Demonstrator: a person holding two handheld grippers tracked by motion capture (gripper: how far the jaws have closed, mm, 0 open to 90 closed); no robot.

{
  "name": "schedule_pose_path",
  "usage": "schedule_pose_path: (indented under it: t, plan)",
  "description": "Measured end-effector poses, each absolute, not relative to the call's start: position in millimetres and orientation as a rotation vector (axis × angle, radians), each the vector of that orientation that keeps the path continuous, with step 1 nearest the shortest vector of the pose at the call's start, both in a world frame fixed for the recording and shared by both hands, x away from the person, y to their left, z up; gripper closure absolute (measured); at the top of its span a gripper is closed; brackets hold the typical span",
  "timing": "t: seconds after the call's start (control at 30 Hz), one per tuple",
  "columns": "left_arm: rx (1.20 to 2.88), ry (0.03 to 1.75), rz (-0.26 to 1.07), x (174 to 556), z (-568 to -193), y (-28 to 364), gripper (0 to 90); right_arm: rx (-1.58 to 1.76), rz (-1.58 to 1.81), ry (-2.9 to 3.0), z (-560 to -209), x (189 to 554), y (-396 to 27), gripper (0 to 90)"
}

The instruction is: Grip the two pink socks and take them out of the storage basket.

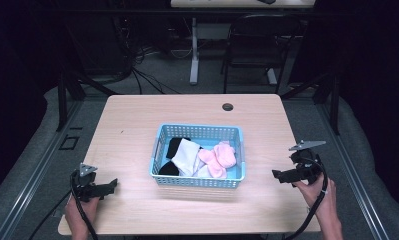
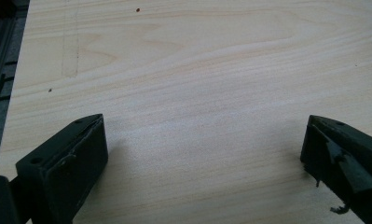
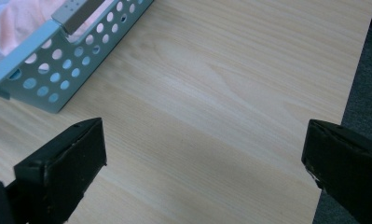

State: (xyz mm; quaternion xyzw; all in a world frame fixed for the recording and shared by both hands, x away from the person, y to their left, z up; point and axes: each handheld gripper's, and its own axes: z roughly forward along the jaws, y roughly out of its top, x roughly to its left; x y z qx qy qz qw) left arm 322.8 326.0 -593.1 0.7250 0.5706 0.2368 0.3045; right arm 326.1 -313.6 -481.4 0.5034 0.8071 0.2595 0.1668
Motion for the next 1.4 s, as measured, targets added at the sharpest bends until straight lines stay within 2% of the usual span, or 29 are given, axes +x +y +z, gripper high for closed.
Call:
schedule_pose_path:
  t: [0.33, 0.77, 1.07, 1.4]
  plan:
    - [1.920, 1.511, 0.627, 323, -593, 326, 0.6, 1.359, 0.698, 2.362, -455, 341, -295, 0.0]
    - [1.920, 1.511, 0.627, 323, -593, 326, 0.6, 1.203, 0.678, 2.491, -425, 369, -242, 0.0]
    - [1.921, 1.511, 0.627, 323, -593, 326, 0.6, 1.103, 0.666, 2.594, -421, 389, -202, 0.0]
    - [1.920, 1.511, 0.627, 323, -593, 326, 0.7, 1.050, 0.622, 2.744, -440, 420, -158, 0.0]
